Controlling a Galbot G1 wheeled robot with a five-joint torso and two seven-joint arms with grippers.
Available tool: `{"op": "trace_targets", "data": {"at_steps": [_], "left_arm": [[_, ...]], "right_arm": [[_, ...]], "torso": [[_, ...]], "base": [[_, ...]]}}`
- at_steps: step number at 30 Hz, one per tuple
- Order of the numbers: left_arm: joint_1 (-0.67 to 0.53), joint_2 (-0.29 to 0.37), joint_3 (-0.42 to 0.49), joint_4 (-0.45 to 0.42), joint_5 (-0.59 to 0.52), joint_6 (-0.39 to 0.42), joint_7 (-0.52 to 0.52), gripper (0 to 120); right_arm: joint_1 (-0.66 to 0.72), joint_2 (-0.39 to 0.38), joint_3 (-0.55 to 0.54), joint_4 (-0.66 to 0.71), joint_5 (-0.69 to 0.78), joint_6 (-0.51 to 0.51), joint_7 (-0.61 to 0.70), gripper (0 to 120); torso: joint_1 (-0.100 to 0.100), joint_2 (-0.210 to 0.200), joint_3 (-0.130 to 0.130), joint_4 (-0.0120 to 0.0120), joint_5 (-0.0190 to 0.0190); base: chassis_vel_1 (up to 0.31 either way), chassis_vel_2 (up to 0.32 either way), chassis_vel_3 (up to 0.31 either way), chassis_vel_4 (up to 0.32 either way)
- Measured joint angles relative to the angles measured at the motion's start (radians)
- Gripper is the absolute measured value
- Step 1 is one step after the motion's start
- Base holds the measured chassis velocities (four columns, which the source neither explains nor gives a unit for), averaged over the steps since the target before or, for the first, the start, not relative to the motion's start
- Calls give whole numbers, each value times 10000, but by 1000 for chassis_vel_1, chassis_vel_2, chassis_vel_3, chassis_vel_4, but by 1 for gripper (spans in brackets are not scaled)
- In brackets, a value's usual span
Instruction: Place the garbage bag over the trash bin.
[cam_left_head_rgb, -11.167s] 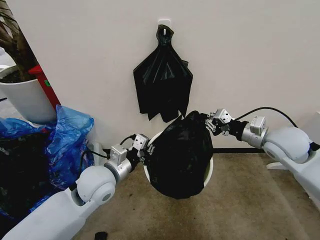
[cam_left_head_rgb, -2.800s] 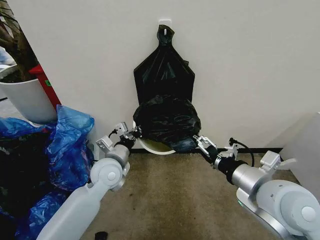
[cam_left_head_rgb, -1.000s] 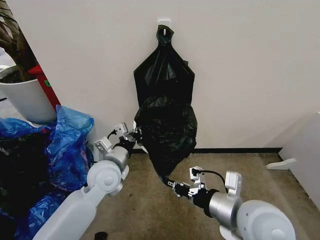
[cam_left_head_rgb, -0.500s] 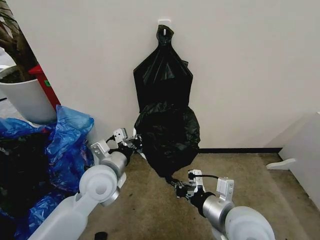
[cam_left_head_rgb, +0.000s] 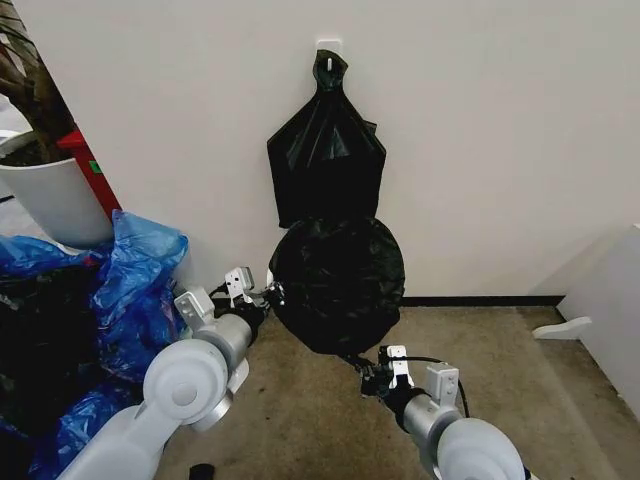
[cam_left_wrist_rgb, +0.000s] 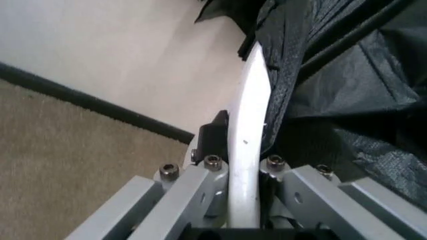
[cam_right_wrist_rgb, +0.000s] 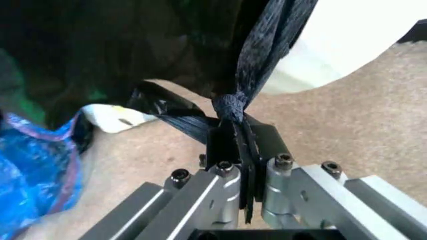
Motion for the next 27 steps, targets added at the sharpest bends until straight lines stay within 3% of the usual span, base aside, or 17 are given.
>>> {"op": "trace_targets", "data": {"at_steps": [12, 18, 27], "left_arm": [[314, -93, -41, -251, -396, 39, -330, 1], [194, -188, -41, -9, -326, 13, -407, 1], [-221, -435, 56, 936, 414, -310, -345, 1]], "right_arm": [[-340, 129, 230, -512, -565, 103, 158, 0], [-529, 153, 299, -146, -609, 15, 393, 0], [-1077, -29, 372, 958, -1226, -92, 537, 35]], "torso": [[0, 0, 1, 0, 0], [0, 0, 1, 1, 0], [0, 0, 1, 0, 0]], "base": [[0, 0, 0, 0], [0, 0, 0, 0], [0, 0, 0, 0]]}}
